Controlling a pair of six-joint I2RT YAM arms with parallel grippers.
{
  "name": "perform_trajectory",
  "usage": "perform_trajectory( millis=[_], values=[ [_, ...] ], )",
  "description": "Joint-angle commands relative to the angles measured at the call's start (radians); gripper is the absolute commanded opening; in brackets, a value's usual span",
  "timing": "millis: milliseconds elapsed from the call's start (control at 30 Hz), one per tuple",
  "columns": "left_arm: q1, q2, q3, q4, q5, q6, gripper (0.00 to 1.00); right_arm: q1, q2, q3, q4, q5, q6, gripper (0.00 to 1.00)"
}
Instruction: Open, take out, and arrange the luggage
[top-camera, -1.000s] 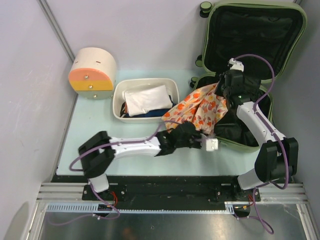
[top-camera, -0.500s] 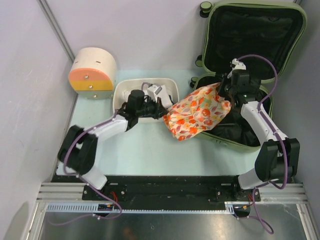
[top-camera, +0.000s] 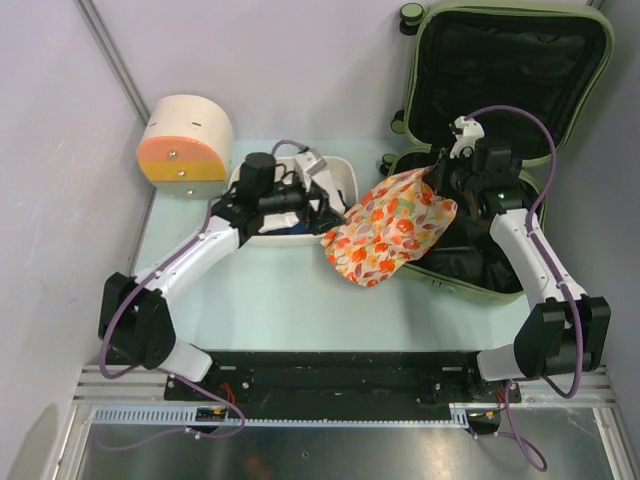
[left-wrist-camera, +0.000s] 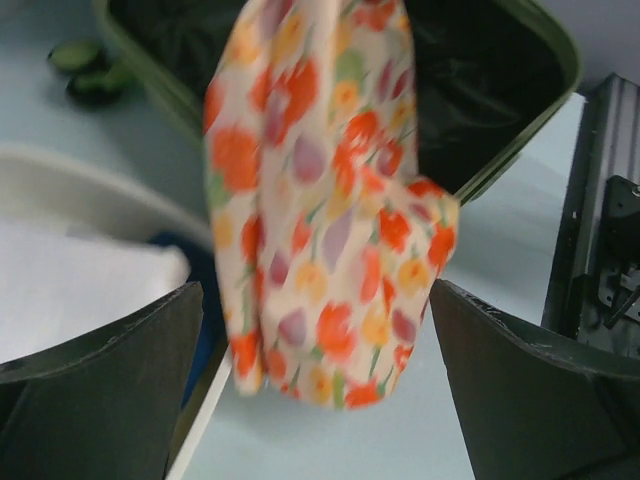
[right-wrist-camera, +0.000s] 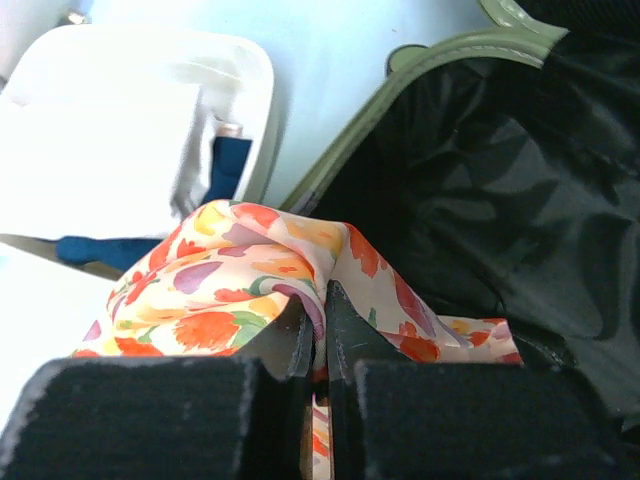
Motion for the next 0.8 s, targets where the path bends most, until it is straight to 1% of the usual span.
perform_trajectory(
  millis=[0, 33, 100, 133, 233, 300, 367, 467, 500, 567, 600, 667, 700, 733, 767],
  values=[
    [-0.102, 0.102, 0.126, -0.041, -0.013, 0.154, 1.00, 0.000, -0.067, 0.014, 0.013, -0.116, -0.087, 0.00],
    [-0.114, 0.163, 0.174, -0.041, -0.020, 0.160, 1.00, 0.000, -0.071, 0.014, 0.011, -0.127, -0.090, 0.00],
    [-0.121, 0.219, 0.218, -0.041, -0.046, 0.183, 1.00, 0.000, -0.079, 0.014, 0.007, -0.145, -0.114, 0.00],
    [-0.124, 0.274, 0.260, -0.041, -0.050, 0.192, 1.00, 0.002, -0.081, 0.014, 0.005, -0.147, -0.117, 0.00],
    [-0.124, 0.353, 0.324, -0.042, -0.026, 0.202, 1.00, 0.002, -0.090, 0.014, 0.004, -0.153, -0.125, 0.00],
    [-0.125, 0.392, 0.343, -0.044, 0.000, 0.192, 1.00, 0.002, -0.094, 0.014, 0.002, -0.165, -0.134, 0.00],
    [-0.124, 0.438, 0.363, -0.045, -0.004, 0.192, 1.00, 0.000, -0.102, 0.014, 0.001, -0.174, -0.142, 0.00],
    [-0.115, 0.458, 0.366, -0.047, 0.003, 0.218, 0.99, -0.001, -0.116, 0.014, 0.002, -0.182, -0.162, 0.00],
    [-0.111, 0.452, 0.361, -0.050, 0.038, 0.231, 0.89, -0.005, -0.120, 0.014, 0.002, -0.185, -0.165, 0.00],
    [-0.099, 0.434, 0.338, -0.055, 0.078, 0.238, 0.74, -0.008, -0.137, 0.014, 0.002, -0.180, -0.183, 0.00],
    [-0.095, 0.408, 0.331, -0.056, 0.110, 0.229, 0.54, -0.009, -0.143, 0.014, 0.004, -0.176, -0.186, 0.00],
    [-0.078, 0.371, 0.305, -0.056, 0.180, 0.197, 0.31, -0.009, -0.163, 0.014, 0.010, -0.168, -0.197, 0.00],
    [-0.072, 0.325, 0.297, -0.058, 0.193, 0.186, 0.10, -0.009, -0.171, 0.014, 0.014, -0.170, -0.200, 0.00],
    [-0.062, 0.296, 0.285, -0.059, 0.189, 0.164, 0.03, -0.008, -0.177, 0.016, 0.019, -0.170, -0.202, 0.00],
    [-0.058, 0.268, 0.282, -0.061, 0.178, 0.153, 0.00, -0.008, -0.183, 0.016, 0.040, -0.170, -0.199, 0.00]
  ],
)
